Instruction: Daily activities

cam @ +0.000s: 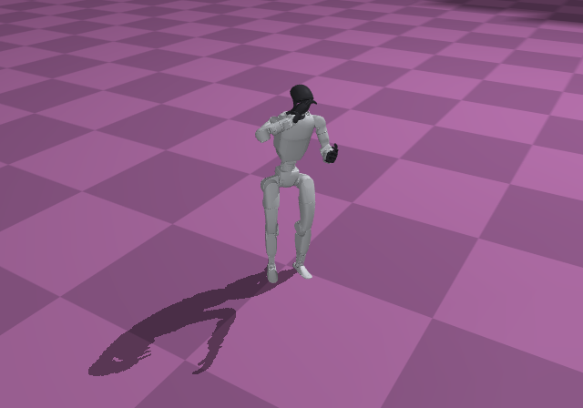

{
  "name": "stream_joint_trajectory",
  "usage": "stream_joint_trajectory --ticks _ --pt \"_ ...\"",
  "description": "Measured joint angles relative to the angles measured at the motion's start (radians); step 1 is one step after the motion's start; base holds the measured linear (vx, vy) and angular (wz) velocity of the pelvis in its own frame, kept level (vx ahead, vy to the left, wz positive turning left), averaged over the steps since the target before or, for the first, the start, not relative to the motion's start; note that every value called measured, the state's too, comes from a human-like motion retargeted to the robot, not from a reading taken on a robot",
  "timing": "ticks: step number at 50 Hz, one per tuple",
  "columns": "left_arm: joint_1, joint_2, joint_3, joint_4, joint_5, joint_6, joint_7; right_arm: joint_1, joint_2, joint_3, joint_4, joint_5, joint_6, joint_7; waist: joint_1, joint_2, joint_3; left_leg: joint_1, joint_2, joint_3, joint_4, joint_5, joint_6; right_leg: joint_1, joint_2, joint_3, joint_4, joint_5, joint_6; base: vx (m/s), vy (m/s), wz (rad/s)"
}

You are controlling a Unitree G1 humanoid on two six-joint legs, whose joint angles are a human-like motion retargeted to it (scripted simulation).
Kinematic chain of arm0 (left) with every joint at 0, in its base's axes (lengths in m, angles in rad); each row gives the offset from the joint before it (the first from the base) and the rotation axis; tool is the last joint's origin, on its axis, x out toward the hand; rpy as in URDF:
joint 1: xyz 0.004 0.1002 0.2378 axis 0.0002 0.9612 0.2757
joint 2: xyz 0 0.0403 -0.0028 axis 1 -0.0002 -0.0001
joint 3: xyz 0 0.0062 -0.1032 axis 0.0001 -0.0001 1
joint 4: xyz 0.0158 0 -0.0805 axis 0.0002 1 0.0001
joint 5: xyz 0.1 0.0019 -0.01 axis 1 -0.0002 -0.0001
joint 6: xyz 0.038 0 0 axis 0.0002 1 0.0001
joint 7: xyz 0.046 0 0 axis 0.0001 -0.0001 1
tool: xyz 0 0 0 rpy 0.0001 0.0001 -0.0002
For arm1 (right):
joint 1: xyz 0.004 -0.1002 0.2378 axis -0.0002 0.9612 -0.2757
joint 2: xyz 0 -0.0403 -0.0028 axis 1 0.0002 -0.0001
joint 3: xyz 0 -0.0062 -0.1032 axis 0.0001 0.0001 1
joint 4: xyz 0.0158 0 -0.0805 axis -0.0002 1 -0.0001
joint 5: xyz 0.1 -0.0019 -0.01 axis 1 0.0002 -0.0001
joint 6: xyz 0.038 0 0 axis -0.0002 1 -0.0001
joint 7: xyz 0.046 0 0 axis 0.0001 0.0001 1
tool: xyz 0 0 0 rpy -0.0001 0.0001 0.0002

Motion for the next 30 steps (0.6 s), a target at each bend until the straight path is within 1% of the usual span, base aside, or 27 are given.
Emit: stream_joint_trajectory --ticks 6,8,10,12,16,20,23,27,30 --pt "0.02 -0.015 -0.002 0.02 0.0 0.005 -0.003 -0.025 -0.015 0.065 -0.002 0.072 -0.014 0.033 0.013 0.0 0.005 -0.006 0.001 -0.012 0.041 -0.027 -0.004 0.014 -0.001 -0.01 0.006 -0.005 -0.003 0.0 0.0 0.0" --pt "0.067 0.002 0.013 0.058 0.011 0.008 0.001 -0.004 -0.016 0.094 0.006 0.11 -0.018 0.053 0.016 0.008 0.012 -0.009 0.001 -0.017 0.055 -0.036 -0.007 0.019 -0.001 -0.013 0.009 -0.008 -0.003 0.0 0.0 0.0" --pt "0.169 0.05 0.038 0.159 0.023 0.018 0.01 0.039 -0.021 0.111 0.016 0.153 -0.019 0.079 0.02 0.02 0.02 -0.01 0.0 -0.022 0.068 -0.045 -0.008 0.025 -0.003 -0.017 0.011 -0.01 -0.004 0.0 0.0 0.0" --pt "0.243 0.076 0.047 0.276 0.042 0.029 0.001 0.124 -0.004 0.11 0.042 0.196 -0.014 0.114 0.015 0.028 0.022 -0.009 -0.002 -0.027 0.079 -0.052 -0.01 0.034 -0.004 -0.021 0.011 -0.012 -0.003 0.06 0.03 0.18" --pt "0.276 0.06 0.013 0.422 0.136 0.065 -0.066 0.398 0.084 0.053 0.168 0.251 0.035 0.213 0.003 0.037 0.015 -0.002 -0.011 -0.038 0.086 -0.057 -0.015 0.051 -0.011 -0.03 0.008 -0.017 0.005 0.06 0.02 0.19" --pt "0.295 0.044 -0.045 0.579 0.292 0.119 -0.157 0.727 0.239 -0.046 0.429 0.206 0.124 0.312 0.008 0.038 0.002 0.009 -0.027 -0.049 0.078 -0.051 -0.018 0.062 -0.024 -0.036 0.007 -0.03 0.015 0.07 0.0 0.14" --pt "0.31 0.03 -0.09 0.711 0.413 0.148 -0.204 0.92 0.381 -0.106 0.715 0.115 0.195 0.361 0.024 0.035 -0.012 0.022 -0.041 -0.056 0.063 -0.045 -0.019 0.066 -0.037 -0.036 0.018 -0.051 0.021 0.07 -0.02 0.11" --pt "0.325 0.005 -0.13 0.889 0.549 0.174 -0.23 1.068 0.56 -0.154 1.136 -0.035 0.268 0.393 0.045 0.032 -0.028 0.041 -0.059 -0.069 0.031 -0.035 -0.016 0.06 -0.056 -0.036 0.048 -0.086 0.019 0.06 -0.03 0.13" --pt "0.334 -0.008 -0.138 0.998 0.625 0.185 -0.233 1.125 0.665 -0.176 1.418 -0.131 0.302 0.407 0.054 0.031 -0.035 0.053 -0.072 -0.083 0.0 -0.02 -0.013 0.049 -0.07 -0.036 0.076 -0.111 0.012 0.01 -0.02 0.06"
